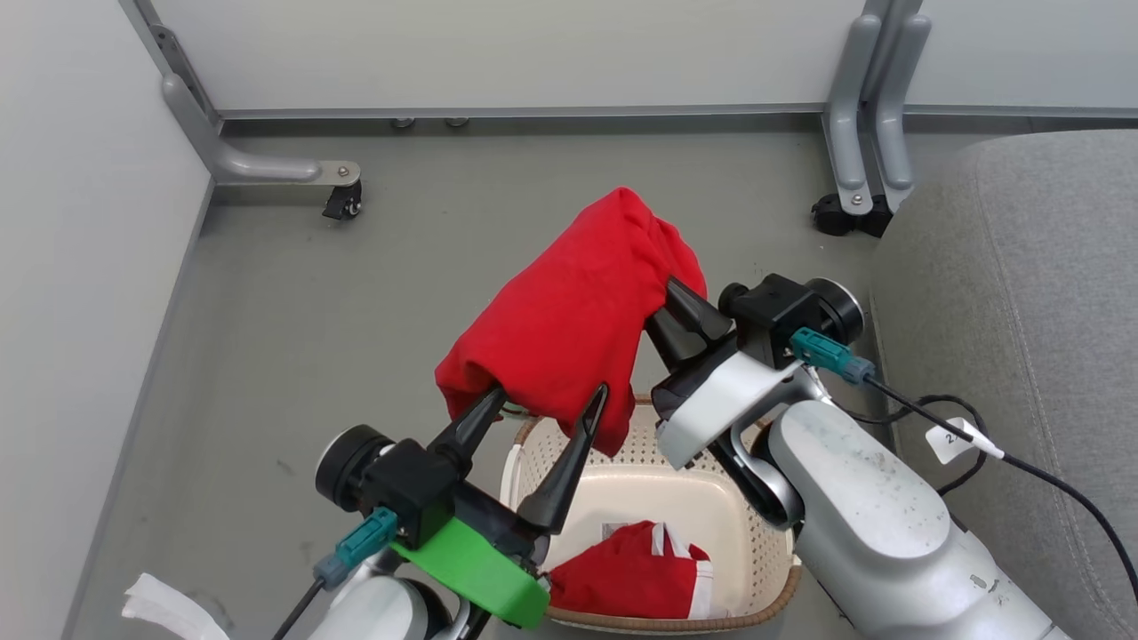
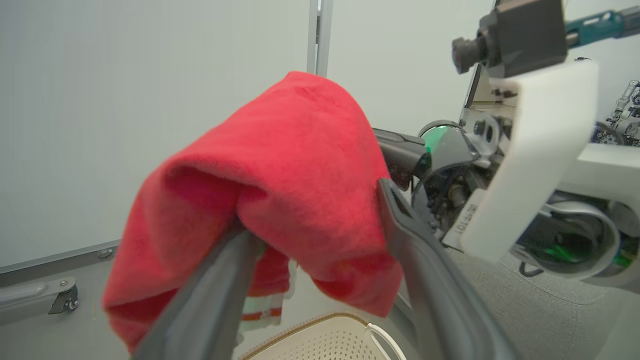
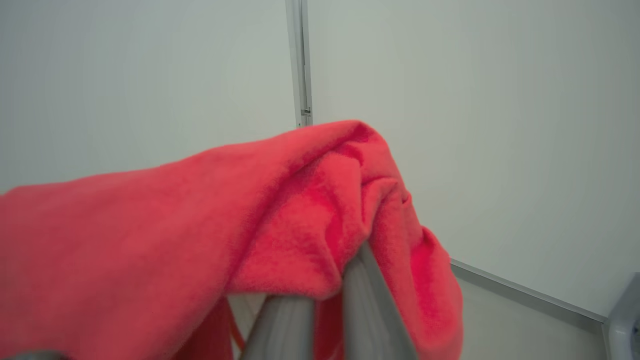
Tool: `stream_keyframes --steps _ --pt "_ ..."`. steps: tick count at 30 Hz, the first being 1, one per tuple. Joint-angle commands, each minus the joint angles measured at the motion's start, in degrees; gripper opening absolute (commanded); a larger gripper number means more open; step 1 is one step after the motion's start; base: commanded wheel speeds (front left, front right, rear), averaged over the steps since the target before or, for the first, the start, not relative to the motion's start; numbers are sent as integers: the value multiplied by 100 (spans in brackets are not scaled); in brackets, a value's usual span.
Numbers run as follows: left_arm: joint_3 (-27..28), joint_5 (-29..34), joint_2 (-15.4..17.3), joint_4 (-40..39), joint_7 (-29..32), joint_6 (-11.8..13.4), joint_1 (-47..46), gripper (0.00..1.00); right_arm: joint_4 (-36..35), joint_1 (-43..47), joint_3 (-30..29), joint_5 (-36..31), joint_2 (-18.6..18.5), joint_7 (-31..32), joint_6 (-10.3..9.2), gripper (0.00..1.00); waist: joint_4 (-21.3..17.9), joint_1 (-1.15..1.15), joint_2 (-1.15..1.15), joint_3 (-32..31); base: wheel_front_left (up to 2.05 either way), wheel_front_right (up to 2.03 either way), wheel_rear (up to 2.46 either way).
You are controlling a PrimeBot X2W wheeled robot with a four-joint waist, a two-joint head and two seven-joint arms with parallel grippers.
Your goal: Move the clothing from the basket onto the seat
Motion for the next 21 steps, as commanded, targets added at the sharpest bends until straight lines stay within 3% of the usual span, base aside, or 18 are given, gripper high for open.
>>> stream_keyframes --steps 1,12,21 --pt "1 37 47 10 23 33 44 100 -21 34 -70 -49 -6 -47 0 0 -56 0 0 13 0 0 0" --pt "-71 106 210 55 143 71 37 100 -72 64 -504 -141 -14 -41 0 0 -507 0 0 125 0 0 0" --pt "-197 196 385 83 280 43 43 100 -122 201 -922 -235 -13 -44 0 0 -1104 0 0 255 0 0 0"
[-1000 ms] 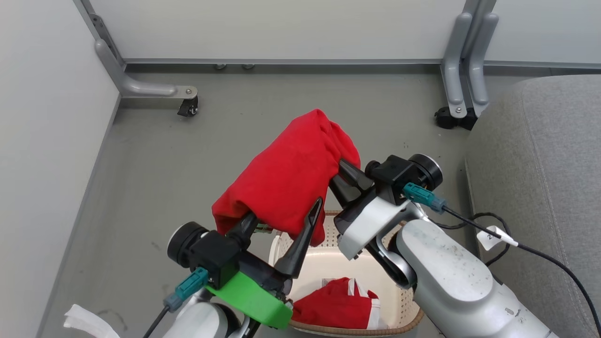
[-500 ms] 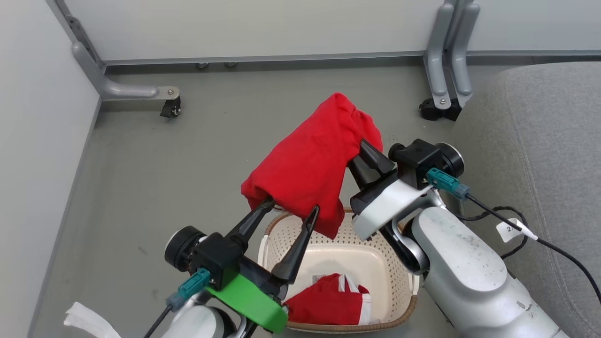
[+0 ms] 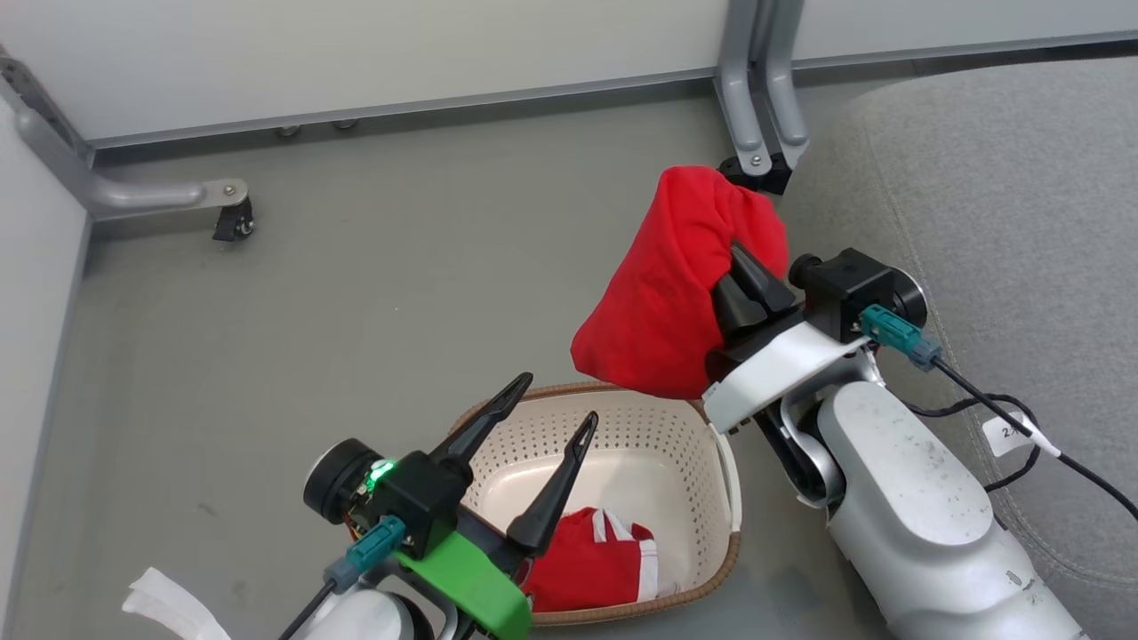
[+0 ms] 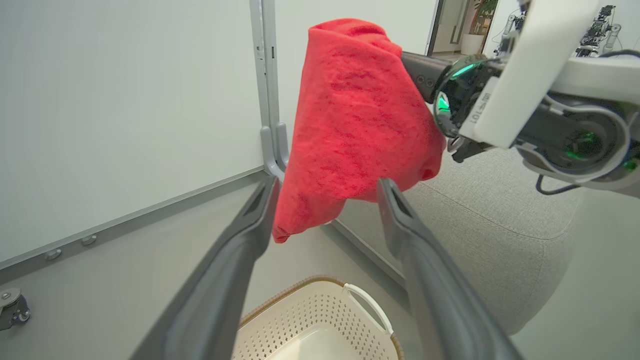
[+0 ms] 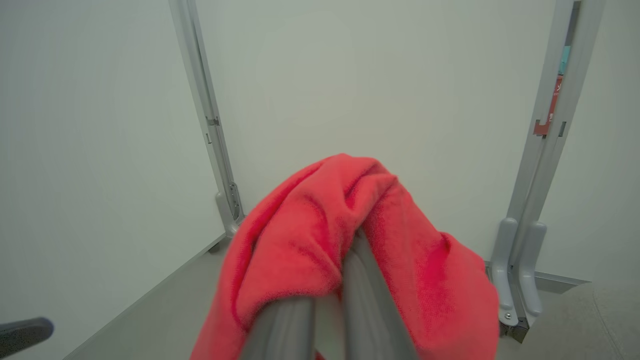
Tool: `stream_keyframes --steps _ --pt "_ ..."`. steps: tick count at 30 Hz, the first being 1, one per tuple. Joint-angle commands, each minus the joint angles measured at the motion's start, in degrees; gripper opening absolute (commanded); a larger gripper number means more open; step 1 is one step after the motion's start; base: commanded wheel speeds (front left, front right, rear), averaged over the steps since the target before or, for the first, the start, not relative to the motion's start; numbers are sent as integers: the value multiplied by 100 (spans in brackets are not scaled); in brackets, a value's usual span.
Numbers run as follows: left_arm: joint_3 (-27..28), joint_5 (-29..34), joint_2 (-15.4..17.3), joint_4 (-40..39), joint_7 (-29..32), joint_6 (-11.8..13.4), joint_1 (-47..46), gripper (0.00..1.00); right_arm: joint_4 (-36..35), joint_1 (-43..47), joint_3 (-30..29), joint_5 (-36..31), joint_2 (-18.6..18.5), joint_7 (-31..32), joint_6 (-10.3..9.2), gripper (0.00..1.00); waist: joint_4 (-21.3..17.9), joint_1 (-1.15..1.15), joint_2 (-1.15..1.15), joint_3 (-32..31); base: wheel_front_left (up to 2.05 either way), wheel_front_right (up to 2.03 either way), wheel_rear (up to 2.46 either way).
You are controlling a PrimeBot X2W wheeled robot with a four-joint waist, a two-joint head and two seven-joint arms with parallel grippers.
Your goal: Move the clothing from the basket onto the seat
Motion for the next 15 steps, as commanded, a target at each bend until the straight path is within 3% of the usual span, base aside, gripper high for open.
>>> stream_keyframes --steps 1,15 --pt "-17 84 41 3 10 -18 30 100 -44 86 -79 -45 -14 -28 0 0 -295 0 0 91 0 0 0" --pt "-192 124 246 -132 159 -69 -80 100 -202 389 -937 -202 4 -28 0 0 -1398 0 0 372 0 0 0"
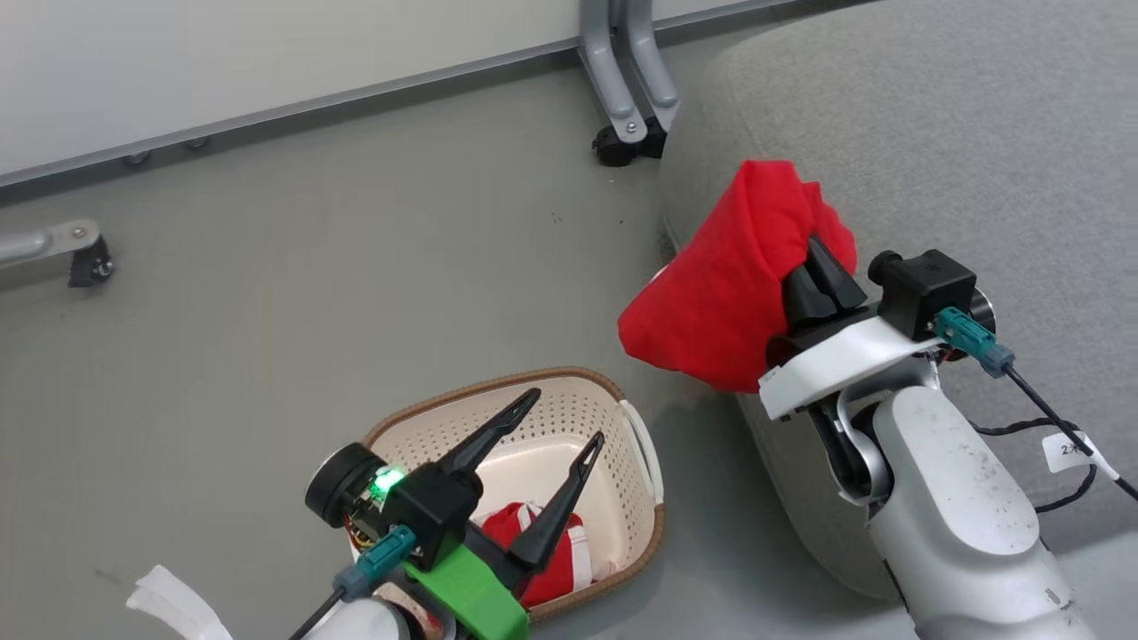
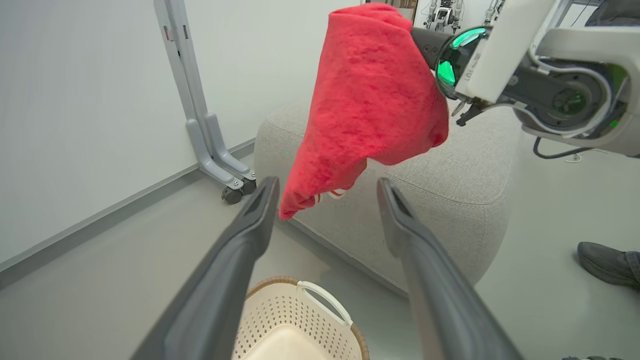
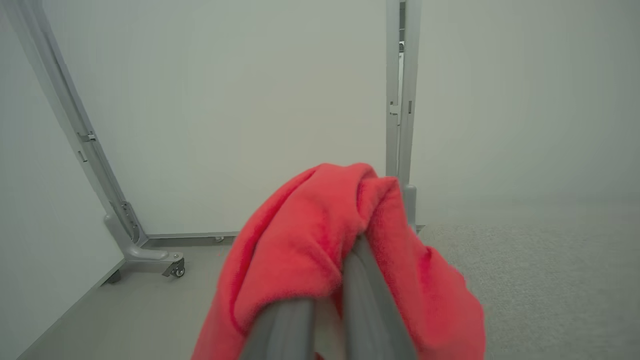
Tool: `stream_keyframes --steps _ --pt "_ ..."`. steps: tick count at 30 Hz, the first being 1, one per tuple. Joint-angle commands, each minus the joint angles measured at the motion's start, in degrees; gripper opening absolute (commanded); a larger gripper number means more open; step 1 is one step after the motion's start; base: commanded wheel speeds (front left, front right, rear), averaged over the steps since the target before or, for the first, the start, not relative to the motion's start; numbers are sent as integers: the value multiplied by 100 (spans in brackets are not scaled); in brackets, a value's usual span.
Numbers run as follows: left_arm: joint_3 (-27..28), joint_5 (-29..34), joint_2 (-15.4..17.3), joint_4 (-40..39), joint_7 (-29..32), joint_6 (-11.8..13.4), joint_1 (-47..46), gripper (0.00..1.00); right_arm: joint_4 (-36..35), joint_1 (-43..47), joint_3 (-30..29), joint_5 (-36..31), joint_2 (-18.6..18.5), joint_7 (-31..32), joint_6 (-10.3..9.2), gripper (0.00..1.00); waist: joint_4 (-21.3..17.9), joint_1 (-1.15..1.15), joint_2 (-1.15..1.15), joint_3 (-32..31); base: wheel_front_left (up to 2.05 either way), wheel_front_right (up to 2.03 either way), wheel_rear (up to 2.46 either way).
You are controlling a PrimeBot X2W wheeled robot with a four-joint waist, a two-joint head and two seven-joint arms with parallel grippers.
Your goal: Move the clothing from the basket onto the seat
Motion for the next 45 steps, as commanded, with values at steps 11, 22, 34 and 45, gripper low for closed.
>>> stream_keyframes --steps 11,22,34,45 --pt "-166 53 221 -307 284 -62 -181 100 -245 271 -699 -90 151 -25 0 0 -1263 0 0 478 0 0 0" --pt "-179 53 363 -542 434 -16 -262 100 -391 351 -1351 -149 208 -25 0 0 -1776 0 0 715 0 0 0" --pt "-150 211 508 -894 648 -50 -695 100 -110 -479 -2033 -56 133 -24 0 0 -1554 0 0 1431 0 0 0" --pt "-17 453 731 -1346 776 -74 -1295 100 479 -2082 -2790 105 -548 -24 0 0 -928 0 0 2525 0 0 0"
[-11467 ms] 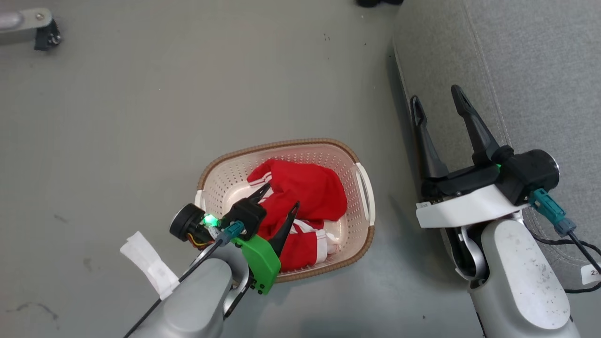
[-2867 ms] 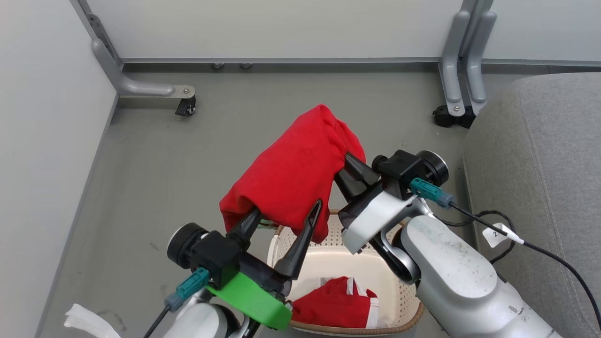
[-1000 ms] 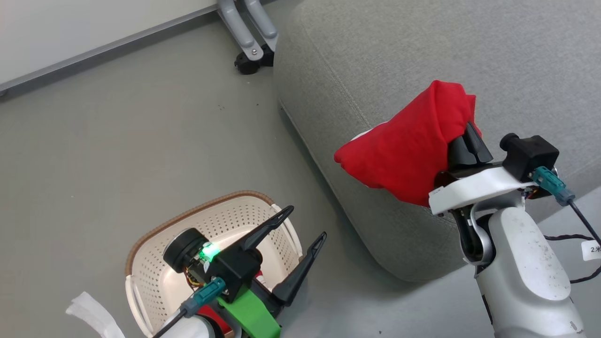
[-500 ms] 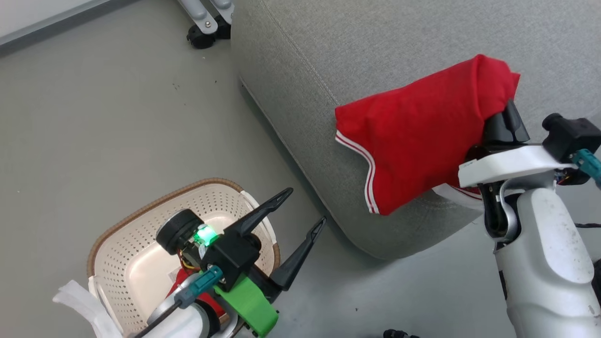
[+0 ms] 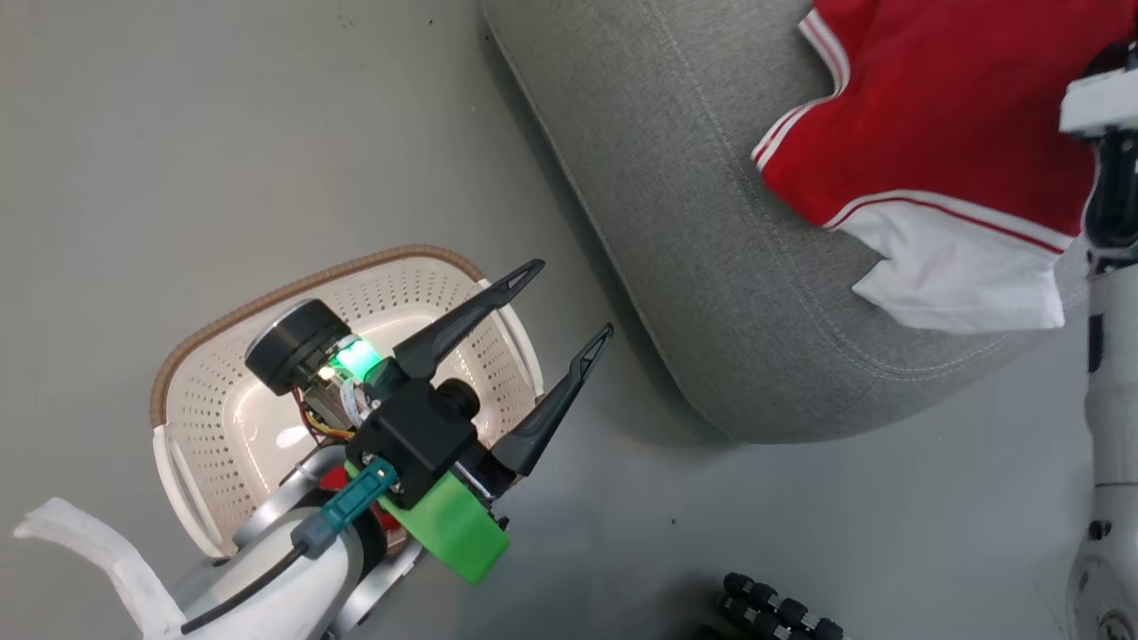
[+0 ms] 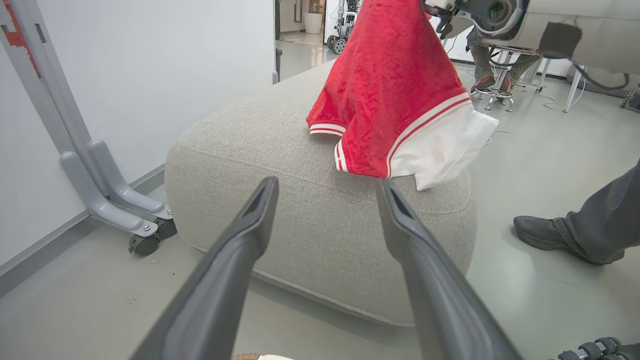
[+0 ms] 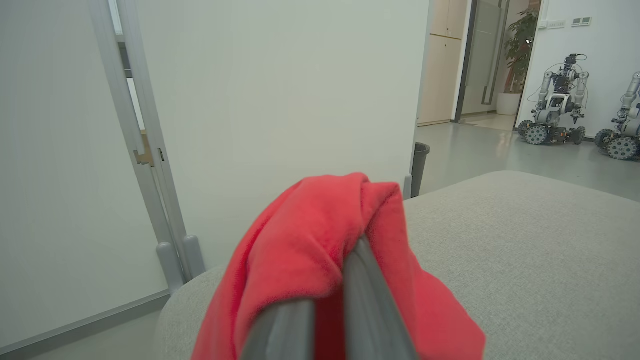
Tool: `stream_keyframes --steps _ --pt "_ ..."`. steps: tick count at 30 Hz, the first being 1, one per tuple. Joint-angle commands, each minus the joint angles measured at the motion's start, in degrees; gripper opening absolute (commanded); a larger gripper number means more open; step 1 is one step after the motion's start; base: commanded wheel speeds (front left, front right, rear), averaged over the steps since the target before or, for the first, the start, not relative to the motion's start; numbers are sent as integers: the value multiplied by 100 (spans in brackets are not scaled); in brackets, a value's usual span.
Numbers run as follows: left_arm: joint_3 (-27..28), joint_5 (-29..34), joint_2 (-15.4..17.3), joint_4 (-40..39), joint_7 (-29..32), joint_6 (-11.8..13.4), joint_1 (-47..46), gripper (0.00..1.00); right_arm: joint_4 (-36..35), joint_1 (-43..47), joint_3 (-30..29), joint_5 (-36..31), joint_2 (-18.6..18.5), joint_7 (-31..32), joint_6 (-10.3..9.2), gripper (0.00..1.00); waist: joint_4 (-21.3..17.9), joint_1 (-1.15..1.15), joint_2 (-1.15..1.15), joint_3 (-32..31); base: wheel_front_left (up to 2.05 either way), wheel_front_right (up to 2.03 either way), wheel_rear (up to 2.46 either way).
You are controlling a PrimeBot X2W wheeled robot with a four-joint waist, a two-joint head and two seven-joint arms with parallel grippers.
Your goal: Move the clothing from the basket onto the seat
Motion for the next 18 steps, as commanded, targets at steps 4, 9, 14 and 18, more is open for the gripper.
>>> stream_keyframes --steps 4,9,14,18 --pt "68 88 71 -103 -51 -28 -303 100 240 -661 -244 9 -408 -19 0 0 626 -1 0 772 0 0 0" --pt "99 147 81 -166 -82 -42 -498 100 460 -1180 -402 108 -677 -19 0 0 827 -1 0 1090 0 0 0" --pt "107 197 110 -186 -107 -46 -635 100 1025 -1340 -327 107 -863 -18 0 0 940 -1 0 1386 0 0 0" --pt "113 218 142 -153 -126 -38 -680 100 1491 -1187 -311 42 -800 -19 0 0 957 -1 0 1514 0 0 0"
